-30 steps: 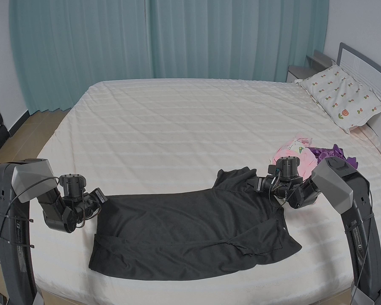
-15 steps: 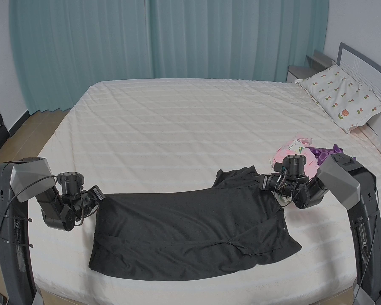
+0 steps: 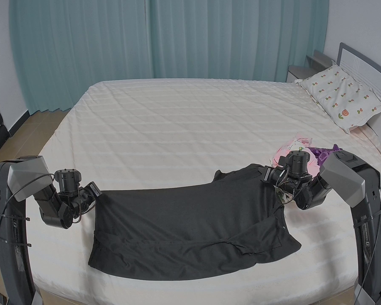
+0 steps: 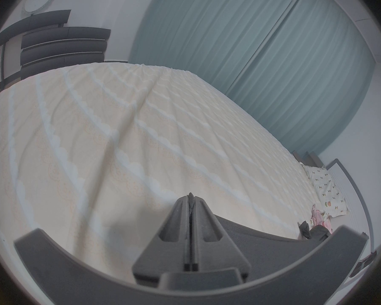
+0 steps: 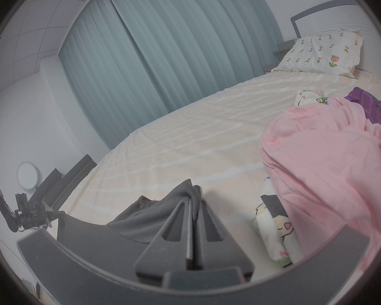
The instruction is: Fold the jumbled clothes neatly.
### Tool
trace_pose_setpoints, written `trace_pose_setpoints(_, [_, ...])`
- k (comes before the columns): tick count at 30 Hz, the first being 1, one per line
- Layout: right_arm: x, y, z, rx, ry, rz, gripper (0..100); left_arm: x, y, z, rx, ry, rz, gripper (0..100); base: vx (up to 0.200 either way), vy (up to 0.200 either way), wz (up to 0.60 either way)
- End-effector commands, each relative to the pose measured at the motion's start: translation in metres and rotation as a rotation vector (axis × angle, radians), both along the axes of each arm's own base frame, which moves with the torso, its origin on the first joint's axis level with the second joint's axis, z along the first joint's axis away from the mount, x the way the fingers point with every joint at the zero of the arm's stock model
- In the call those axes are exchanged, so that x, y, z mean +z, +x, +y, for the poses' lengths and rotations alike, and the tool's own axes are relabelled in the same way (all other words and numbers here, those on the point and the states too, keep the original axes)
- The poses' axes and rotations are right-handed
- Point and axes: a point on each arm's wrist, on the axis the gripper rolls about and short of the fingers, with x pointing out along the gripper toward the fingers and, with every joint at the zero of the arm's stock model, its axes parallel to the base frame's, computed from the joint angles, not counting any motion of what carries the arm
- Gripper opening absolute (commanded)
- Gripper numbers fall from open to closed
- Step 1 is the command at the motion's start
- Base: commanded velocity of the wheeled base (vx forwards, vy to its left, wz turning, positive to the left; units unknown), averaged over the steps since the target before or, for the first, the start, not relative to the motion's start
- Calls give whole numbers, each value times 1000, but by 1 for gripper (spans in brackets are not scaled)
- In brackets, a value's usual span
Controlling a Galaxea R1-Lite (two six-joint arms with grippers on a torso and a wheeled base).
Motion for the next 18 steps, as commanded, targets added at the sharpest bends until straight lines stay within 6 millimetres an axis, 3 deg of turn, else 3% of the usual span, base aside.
trace_pose_setpoints(1, [0, 1, 1, 0, 0, -3, 0, 2, 0, 1, 3, 0, -6, 0, 0, 0, 0])
trace_pose_setpoints(9, [-3, -5, 1, 3, -2, 16, 0, 11, 0, 6, 14, 5, -27, 0, 0, 0, 0])
trace_pose_setpoints(18, [24, -33, -19, 42, 26, 34, 0, 22, -10, 8, 15, 14, -29, 0, 0, 0, 0])
